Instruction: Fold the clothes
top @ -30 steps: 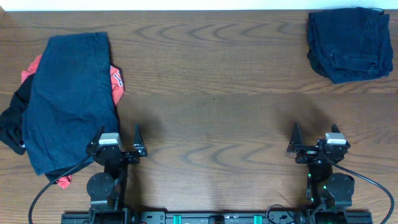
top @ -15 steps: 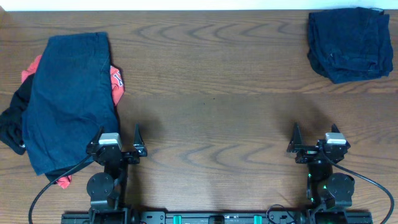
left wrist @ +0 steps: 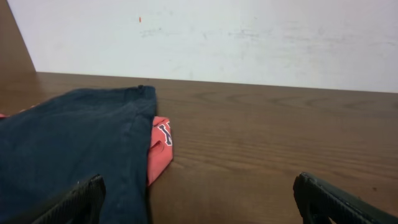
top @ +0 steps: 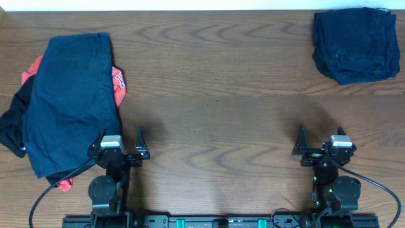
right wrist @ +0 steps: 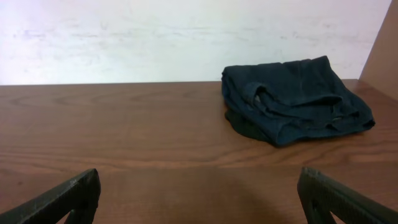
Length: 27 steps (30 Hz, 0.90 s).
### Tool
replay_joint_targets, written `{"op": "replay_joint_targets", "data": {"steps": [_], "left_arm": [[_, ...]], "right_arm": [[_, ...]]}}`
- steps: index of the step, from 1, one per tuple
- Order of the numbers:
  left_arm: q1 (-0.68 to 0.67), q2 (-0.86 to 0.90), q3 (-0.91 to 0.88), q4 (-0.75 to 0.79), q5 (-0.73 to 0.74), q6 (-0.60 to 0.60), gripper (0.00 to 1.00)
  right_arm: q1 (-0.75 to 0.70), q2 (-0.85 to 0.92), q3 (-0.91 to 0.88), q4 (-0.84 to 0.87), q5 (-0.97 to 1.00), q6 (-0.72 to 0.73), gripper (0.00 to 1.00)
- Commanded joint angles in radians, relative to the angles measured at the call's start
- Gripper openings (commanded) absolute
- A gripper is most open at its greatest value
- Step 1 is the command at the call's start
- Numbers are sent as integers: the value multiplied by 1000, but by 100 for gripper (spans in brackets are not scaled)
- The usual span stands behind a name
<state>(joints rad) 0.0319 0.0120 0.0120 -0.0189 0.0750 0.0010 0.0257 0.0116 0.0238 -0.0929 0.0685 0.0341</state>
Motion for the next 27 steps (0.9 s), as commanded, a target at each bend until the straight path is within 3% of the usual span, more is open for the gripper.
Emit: {"op": "replay_joint_targets", "data": {"steps": [1,27], "left_arm": [[4,0,-8,-46,14,13,98],[5,0,-8,-45,-18,15,98]], "right_arm": [[8,-7,-5,-1,10,10,99],[7,-7,-5,0,22,10,99]]}}
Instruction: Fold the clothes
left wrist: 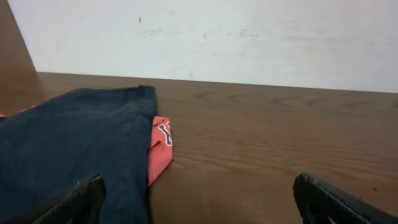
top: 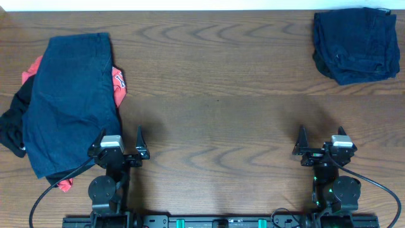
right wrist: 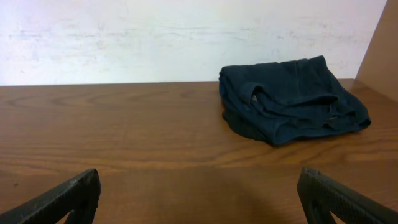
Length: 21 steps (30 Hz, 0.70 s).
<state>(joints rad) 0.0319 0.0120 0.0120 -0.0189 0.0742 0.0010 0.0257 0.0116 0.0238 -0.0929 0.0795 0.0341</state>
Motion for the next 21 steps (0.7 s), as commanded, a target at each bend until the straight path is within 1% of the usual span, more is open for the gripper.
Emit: {"op": "replay_joint_targets", "data": {"steps": [1,3,21], "left_arm": [[5,0,-8,-47,-49,14,98],[5,0,-8,-52,-87,14,98],[5,0,-8,-52,-86,13,98]], "right_arm": [[7,-7,-5,1,11,10,99],[7,-7,-5,5,11,10,99],[7,-7,-5,3,11,10,99]]}}
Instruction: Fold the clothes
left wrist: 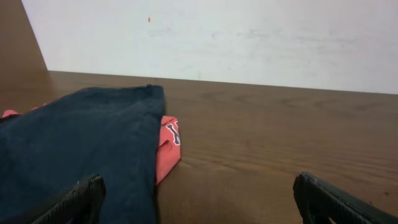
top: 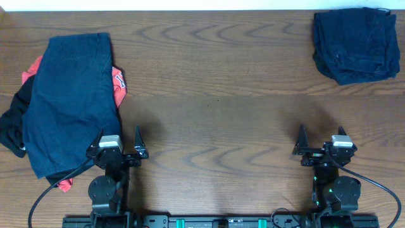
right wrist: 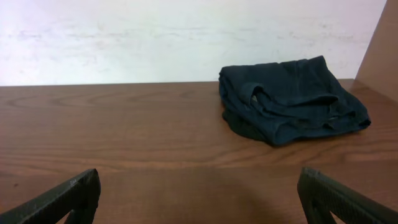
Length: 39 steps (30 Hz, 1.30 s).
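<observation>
A pile of clothes lies at the table's left: a dark blue garment (top: pixel 73 95) spread flat on top, a red piece (top: pixel 118 84) with lettering poking out at its right edge, and black cloth (top: pixel 9 126) at its left. A folded dark blue garment (top: pixel 355 44) sits at the far right corner, also seen ahead of the right wrist (right wrist: pixel 291 99). My left gripper (top: pixel 119 147) stands open at the front left, beside the pile's near edge, holding nothing. My right gripper (top: pixel 321 145) stands open at the front right over bare wood.
The brown wooden table (top: pixel 215 95) stretches between the pile and the folded garment. A white wall (left wrist: pixel 236 37) rises behind the far edge. Both arm bases sit on a rail at the near edge.
The left wrist view has shifted slightly: the blue and red clothes now sit a little further right and lower in it. The right arm and the clothes have not moved.
Both grippers stood open at the front of the table at each moment, with the pile at the left and the folded garment at the far right. Only small shifts of the wrist views show; no cloth has been touched.
</observation>
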### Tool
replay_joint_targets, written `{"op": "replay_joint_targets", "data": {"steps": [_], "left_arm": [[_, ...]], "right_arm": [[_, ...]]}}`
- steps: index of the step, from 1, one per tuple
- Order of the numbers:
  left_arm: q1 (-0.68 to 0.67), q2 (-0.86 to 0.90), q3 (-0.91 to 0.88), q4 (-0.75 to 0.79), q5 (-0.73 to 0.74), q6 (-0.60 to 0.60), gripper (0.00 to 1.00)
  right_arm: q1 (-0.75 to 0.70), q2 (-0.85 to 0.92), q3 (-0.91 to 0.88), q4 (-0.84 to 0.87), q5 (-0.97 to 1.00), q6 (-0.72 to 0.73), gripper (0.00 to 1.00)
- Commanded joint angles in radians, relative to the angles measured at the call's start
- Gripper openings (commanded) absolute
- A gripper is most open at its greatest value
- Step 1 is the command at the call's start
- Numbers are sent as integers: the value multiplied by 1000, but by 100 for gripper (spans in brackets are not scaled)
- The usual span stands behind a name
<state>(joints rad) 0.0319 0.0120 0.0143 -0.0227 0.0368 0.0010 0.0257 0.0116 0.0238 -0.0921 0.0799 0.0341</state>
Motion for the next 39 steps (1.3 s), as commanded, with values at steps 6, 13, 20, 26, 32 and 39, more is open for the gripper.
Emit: {"op": "replay_joint_targets", "data": {"steps": [6,13,20,26,32,39], "left_arm": [[4,0,-10,-48,-48,13,98],[4,0,-10,-48,-48,13,98],[4,0,-10,-48,-48,13,98],[4,0,4,-53,-45,13,98],[5,45,105,-132,-45,13,98],[4,249,331,-199,-45,-2,98]], "right_arm": [[7,-7,-5,3,10,10,99],[7,-7,-5,29,10,10,99],[7,-7,-5,31,10,10,99],[7,-7,-5,44,-13,10,99],[7,4,30,47,-109,10,99],[7,125,185,28,-132,9,99]]}}
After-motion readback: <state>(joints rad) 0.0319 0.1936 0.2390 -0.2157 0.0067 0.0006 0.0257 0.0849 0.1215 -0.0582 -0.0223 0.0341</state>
